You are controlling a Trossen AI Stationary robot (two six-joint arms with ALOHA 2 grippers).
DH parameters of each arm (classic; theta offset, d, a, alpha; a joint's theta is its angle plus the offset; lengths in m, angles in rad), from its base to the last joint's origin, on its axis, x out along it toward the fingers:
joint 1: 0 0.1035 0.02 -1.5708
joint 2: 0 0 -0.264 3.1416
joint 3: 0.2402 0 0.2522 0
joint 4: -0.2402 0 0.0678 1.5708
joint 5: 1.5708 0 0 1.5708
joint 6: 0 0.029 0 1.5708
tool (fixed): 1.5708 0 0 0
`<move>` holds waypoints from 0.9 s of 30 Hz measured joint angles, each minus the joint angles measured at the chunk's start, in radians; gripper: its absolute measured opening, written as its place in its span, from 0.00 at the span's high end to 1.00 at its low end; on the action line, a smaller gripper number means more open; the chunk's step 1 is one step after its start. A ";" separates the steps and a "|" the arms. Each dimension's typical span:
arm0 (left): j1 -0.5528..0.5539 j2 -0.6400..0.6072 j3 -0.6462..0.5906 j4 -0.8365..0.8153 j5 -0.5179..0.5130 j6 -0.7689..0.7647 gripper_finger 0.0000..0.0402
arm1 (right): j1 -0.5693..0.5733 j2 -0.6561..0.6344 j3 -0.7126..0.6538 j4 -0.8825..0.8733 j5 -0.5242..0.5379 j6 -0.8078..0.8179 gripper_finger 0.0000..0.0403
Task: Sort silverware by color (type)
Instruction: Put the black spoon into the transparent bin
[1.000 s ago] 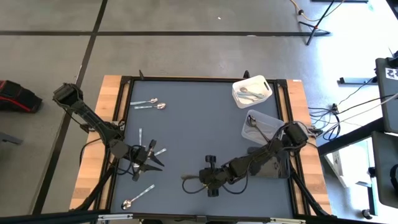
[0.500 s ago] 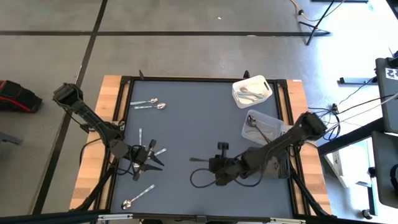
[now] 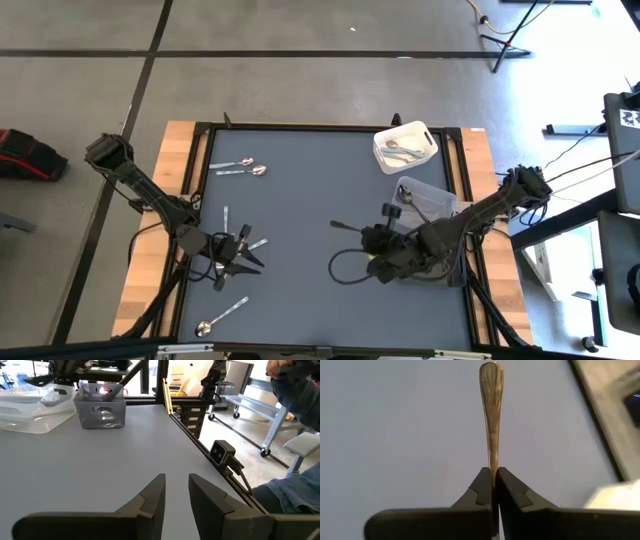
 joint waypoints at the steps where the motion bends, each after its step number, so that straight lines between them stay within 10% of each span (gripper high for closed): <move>1: 0.000 0.000 0.000 -0.001 0.000 -0.001 0.80 | 0.001 -0.008 0.000 -0.031 0.016 0.023 0.99; 18: 0.004 0.000 0.000 -0.002 -0.067 0.002 0.80 | 0.000 -0.574 -0.620 -0.056 0.215 0.373 1.00; 27: 0.004 0.000 0.000 -0.001 -0.078 0.005 0.80 | -0.002 -0.655 -0.849 -0.043 0.269 0.576 0.98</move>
